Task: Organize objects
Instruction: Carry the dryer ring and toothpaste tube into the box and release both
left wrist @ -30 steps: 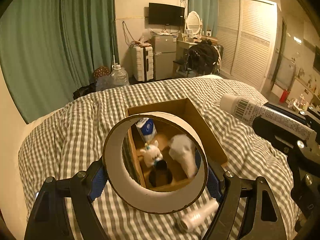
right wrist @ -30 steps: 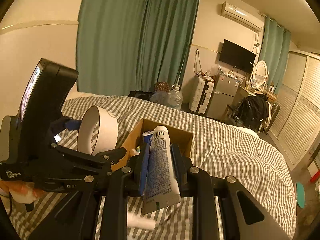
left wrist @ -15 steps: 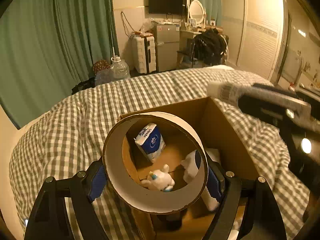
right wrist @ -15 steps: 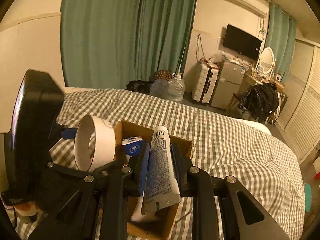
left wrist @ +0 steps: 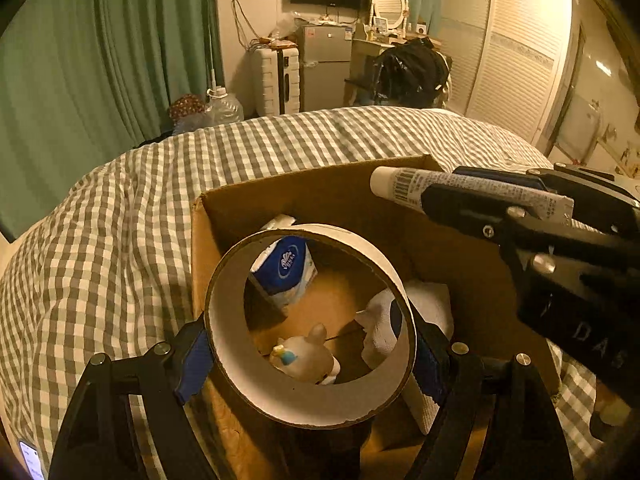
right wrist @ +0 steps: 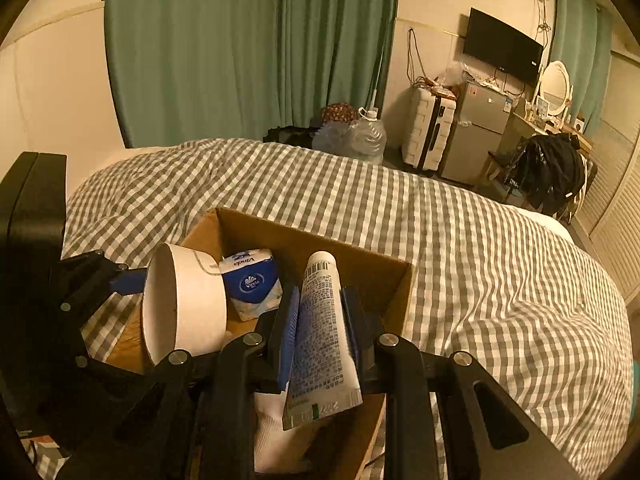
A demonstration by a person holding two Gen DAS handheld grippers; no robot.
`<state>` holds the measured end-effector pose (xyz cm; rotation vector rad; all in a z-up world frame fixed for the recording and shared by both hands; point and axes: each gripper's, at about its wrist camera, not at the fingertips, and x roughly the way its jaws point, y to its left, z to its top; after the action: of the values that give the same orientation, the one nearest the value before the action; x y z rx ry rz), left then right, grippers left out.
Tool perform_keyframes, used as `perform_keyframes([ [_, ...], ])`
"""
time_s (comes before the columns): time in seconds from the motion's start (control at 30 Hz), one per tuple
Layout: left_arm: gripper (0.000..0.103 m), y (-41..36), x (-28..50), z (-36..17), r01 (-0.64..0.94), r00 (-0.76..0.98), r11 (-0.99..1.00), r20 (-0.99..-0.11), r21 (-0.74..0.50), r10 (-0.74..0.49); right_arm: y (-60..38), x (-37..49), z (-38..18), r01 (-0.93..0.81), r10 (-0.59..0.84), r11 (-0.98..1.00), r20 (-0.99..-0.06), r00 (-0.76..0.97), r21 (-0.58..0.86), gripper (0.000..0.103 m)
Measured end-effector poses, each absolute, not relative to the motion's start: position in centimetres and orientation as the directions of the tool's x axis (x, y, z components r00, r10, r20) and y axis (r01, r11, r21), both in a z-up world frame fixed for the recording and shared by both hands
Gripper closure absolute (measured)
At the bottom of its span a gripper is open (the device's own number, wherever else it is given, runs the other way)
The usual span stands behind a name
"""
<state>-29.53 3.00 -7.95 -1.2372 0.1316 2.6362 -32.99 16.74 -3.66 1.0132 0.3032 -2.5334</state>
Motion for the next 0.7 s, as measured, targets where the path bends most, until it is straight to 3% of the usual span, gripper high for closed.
perform_keyframes([
  [0.1,0.018,3.1,-28.9,-7.6,-0.241,-0.623,-0.971,-0.764,-0.016,0.167,17.3,-32.6,-3.4,0.424,-0.290,-0.905,-0.690,-0.663,-0.028,0.081],
  [0.17,0.015,3.1,-28.4,-7.2,-0.236,-0.619,-0.972,-0.768,-0.019,0.166,17.5,-32.2,-3.0,0.418,-0.296,-0.908,-0.681,-0.670,-0.018,0.075],
  [0.23,0.007,3.2,-28.3,-6.5,-0.223,-0.621,-0.975,-0.770,-0.006,0.147,17.8,-31.7,-2.3,0.405,-0.295,-0.914,-0.667,-0.684,-0.011,0.049],
  [0.37,0.006,3.2,-26.7,-4.2,-0.218,-0.648,-0.976,-0.748,-0.002,0.146,17.9,-30.0,-0.1,0.380,-0.276,-0.925,-0.640,-0.717,-0.026,0.047],
  [0.47,0.006,2.7,-25.3,-2.1,-0.212,-0.665,-0.977,-0.731,-0.014,0.155,17.9,-28.0,2.2,0.361,-0.248,-0.930,-0.615,-0.749,-0.065,0.039],
  [0.7,0.005,2.1,-19.9,4.6,-0.198,-0.742,-0.980,-0.651,-0.010,0.157,18.4,-22.8,9.1,0.314,-0.209,-0.943,-0.540,-0.816,-0.109,0.036],
])
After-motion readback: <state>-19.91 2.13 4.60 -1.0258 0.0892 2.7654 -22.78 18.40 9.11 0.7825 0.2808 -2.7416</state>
